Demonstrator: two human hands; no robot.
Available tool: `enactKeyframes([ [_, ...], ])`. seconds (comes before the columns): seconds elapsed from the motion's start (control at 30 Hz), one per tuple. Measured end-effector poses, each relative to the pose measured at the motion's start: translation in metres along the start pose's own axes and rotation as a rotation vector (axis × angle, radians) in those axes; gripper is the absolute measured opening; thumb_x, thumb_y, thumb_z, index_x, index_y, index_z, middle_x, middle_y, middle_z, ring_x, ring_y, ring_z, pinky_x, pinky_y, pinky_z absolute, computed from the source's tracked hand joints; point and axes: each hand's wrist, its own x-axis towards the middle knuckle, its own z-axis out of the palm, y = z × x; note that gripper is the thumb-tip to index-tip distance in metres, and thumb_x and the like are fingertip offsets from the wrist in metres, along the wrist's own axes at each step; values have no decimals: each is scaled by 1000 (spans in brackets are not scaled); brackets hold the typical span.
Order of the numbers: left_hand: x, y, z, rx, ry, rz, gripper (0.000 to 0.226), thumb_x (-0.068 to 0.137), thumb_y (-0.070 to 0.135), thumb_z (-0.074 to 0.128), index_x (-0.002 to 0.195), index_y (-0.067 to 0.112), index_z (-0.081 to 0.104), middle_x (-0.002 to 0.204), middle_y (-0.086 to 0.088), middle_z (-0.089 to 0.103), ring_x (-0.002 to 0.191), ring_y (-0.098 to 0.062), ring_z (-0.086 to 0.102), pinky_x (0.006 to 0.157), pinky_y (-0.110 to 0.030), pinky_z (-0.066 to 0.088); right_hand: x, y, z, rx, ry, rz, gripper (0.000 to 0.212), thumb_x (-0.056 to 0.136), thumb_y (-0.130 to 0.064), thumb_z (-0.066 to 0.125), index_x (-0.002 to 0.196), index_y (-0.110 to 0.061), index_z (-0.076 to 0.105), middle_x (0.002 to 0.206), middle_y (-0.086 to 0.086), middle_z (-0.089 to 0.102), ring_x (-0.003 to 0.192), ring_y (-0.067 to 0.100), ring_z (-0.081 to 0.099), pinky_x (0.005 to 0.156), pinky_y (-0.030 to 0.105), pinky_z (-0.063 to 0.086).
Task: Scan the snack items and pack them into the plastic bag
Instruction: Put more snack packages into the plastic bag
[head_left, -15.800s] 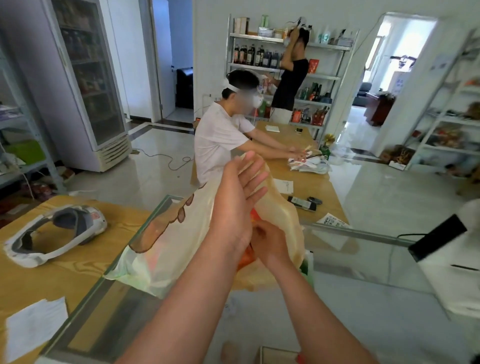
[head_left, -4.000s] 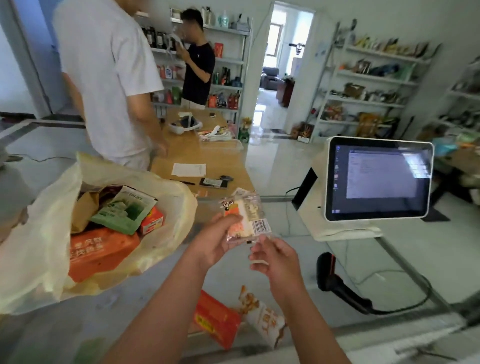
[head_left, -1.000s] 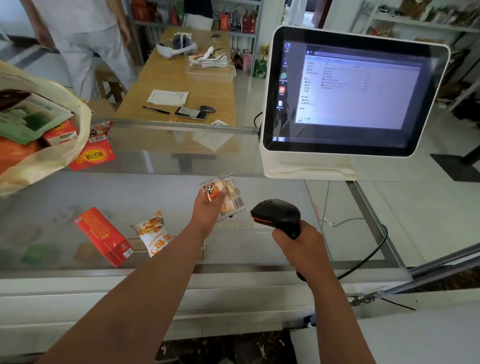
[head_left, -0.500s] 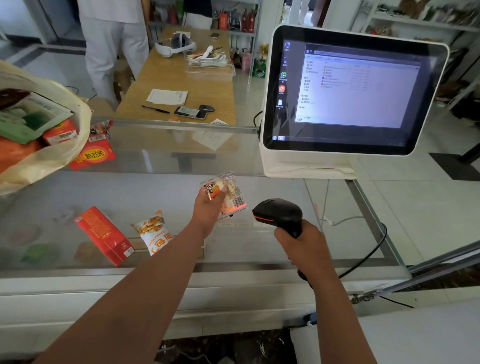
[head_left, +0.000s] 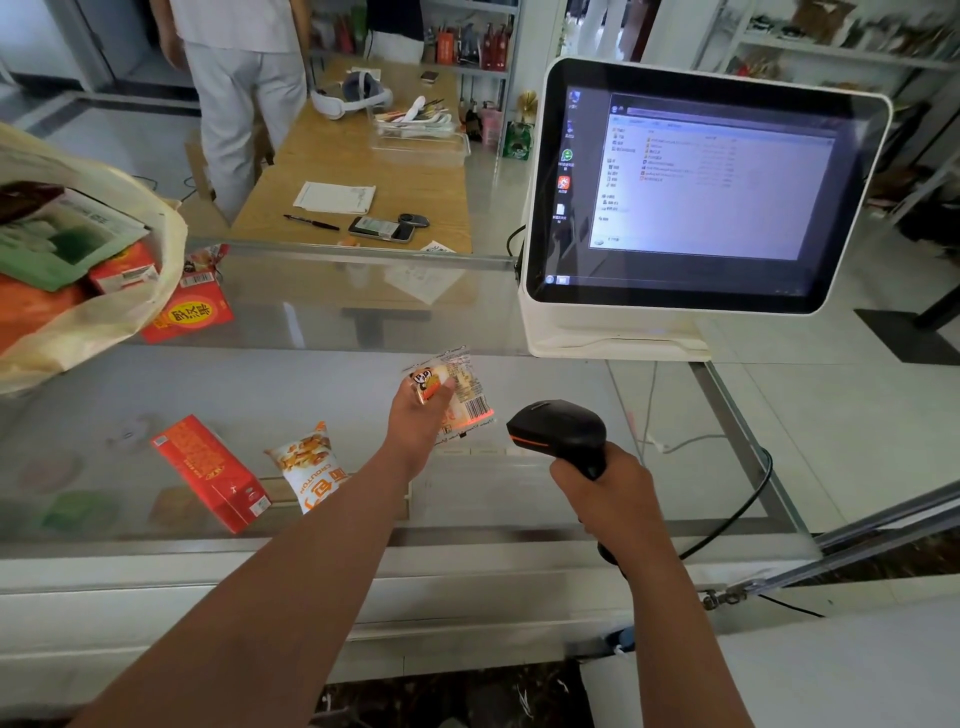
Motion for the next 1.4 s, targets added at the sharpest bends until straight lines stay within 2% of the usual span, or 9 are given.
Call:
enactKeyframes([
  [0.13,0,0,0,-16,-2,-13,33,92,27,63,123,20,54,113,-1,68,93,-18,71,75,-33,60,-1,0,0,-11,-3,-7,15,84,-21,65,74,-19,53,61,-2,53,60,11,53,58,21,40],
  [0.37,-2,0,-1,0,9,-4,34,92,28,63,124,18,53,114,-3,68,91,-18,71,68,-27,59,-2,1,-1,-6,0,-4,14,83,-21,65,74,-17,54,62,0,54,60,13,53,59,24,43],
  [0.53,-3,0,-1,8,5,13,35,92,28,63,124,17,53,114,-4,68,92,-18,71,71,-29,59,-3,2,-1,-5,9,-12,14,83,-21,65,75,-14,56,61,1,55,59,14,53,59,25,44],
  [0.77,-6,2,-1,31,7,11,32,93,28,62,122,17,53,112,-2,68,87,-14,71,63,-23,57,-3,2,-1,8,9,-13,14,83,-21,65,75,-15,55,61,1,54,60,14,54,60,26,45],
  [1.07,-7,2,-1,11,-14,13,31,93,27,62,122,18,53,116,-3,67,94,-19,71,75,-32,60,-4,2,-3,25,7,-12,15,84,-20,65,74,-17,54,61,0,54,61,14,55,60,24,44],
  [1.23,-8,3,-1,41,0,19,33,93,29,62,123,16,53,112,-3,69,88,-15,71,64,-23,57,-4,2,-3,26,8,-10,15,83,-20,65,74,-16,54,61,1,54,61,14,54,60,25,45],
  [1.4,-8,3,0,30,3,17,33,93,28,62,123,15,54,111,-2,69,87,-14,71,61,-21,57,-4,2,-4,32,3,-6,16,84,-20,64,73,-18,53,61,0,54,61,14,55,60,24,43],
])
